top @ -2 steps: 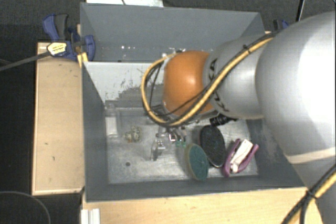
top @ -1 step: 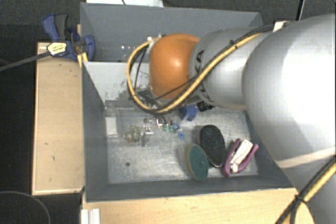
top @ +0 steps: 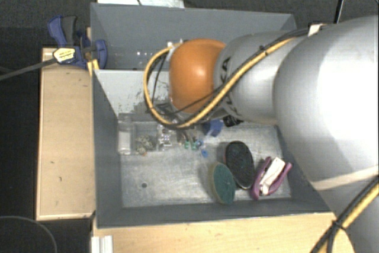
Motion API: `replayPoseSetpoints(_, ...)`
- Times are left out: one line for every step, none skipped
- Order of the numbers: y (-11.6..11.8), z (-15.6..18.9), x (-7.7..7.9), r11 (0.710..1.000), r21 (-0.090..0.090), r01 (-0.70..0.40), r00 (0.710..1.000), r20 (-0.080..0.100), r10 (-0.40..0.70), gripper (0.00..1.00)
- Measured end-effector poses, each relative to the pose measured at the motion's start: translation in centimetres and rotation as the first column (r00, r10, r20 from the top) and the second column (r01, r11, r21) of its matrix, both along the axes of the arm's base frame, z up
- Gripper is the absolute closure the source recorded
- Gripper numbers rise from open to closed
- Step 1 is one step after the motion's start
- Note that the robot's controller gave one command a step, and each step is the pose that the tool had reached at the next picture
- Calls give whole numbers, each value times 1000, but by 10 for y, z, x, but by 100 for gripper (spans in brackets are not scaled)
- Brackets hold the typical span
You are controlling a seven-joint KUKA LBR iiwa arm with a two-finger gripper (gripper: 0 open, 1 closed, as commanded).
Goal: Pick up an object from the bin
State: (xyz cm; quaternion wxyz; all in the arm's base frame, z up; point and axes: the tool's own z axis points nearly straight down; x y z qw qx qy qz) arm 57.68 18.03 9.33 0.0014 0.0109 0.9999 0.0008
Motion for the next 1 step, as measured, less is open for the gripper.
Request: replayPoseSetpoints(0,0,0,1000,0,0,1000,0,0,0)
